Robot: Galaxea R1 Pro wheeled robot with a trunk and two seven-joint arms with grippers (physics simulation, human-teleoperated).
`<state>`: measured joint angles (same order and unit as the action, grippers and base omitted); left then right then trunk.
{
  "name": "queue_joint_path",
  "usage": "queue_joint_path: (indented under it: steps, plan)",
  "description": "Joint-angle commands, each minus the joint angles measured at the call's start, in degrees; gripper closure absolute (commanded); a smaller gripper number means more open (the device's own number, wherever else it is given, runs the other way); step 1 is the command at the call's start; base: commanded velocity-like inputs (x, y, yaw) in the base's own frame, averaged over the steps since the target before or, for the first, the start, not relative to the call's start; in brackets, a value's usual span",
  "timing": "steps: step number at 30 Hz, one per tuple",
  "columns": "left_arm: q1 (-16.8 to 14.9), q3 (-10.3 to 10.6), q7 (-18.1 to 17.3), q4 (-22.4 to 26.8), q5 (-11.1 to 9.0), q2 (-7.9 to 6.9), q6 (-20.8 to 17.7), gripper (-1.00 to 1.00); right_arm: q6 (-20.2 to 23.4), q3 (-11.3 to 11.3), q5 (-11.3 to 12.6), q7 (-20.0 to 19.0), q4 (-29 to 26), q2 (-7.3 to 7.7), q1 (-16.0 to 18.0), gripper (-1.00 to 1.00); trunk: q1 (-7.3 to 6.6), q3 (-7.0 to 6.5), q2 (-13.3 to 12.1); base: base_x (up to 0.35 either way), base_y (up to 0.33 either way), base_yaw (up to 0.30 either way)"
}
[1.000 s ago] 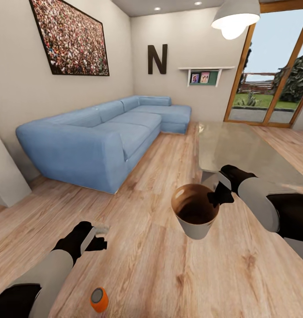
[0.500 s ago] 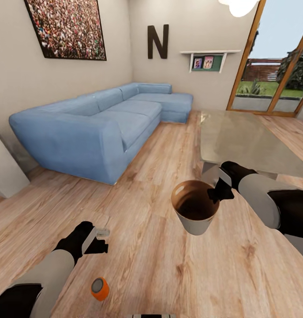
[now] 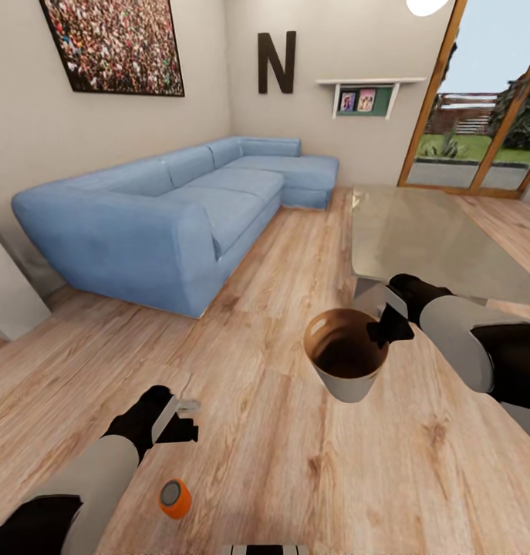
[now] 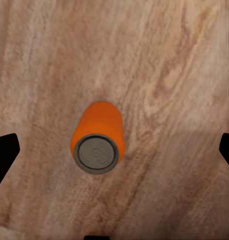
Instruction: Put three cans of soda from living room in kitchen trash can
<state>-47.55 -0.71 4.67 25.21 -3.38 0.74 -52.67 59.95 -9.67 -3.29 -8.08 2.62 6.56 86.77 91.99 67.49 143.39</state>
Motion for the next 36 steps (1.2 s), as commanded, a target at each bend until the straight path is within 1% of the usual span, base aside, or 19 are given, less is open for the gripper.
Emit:
queue_joint_path:
  steps: [1,5,8,18,24,36]
  plan:
    - [0.00,0.00,0.00,0.04,0.04,0.12,0.01,-1.00,0.05,0.90,1.07,-0.45,-0.02,0.11,0.04,1.00,-0.01,0.04,0.01,0.000,0.000,0.000]
    - [0.00,0.05,-0.01,0.17,0.04,0.45,0.02,-1.00,0.05,0.84,1.03,-0.45,-0.03,0.73,0.09,1.00,-0.01,0.15,0.01,0.000,0.000,0.000]
    - [0.00,0.08,0.00,0.19,0.04,0.57,0.02,-1.00,0.05,0.81,1.01,-0.45,-0.03,1.55,0.13,1.00,-0.01,0.17,0.01,0.000,0.000,0.000]
    - [0.00,0.15,-0.03,0.06,0.04,0.58,0.02,-1.00,0.05,0.85,1.00,-0.45,-0.07,2.55,0.15,1.00,-0.01,0.21,0.01,0.000,0.000,0.000]
    - [0.00,0.18,-0.09,-0.18,0.04,0.58,0.02,-1.00,0.05,0.97,1.00,-0.51,-0.01,3.02,0.58,1.00,0.15,1.79,0.09,0.000,0.000,0.000]
    - [0.03,0.22,-0.07,-0.30,0.04,0.41,0.09,-1.00,0.05,1.02,1.00,-0.59,0.02,3.20,0.93,1.00,0.46,5.45,0.25,0.000,0.000,0.000]
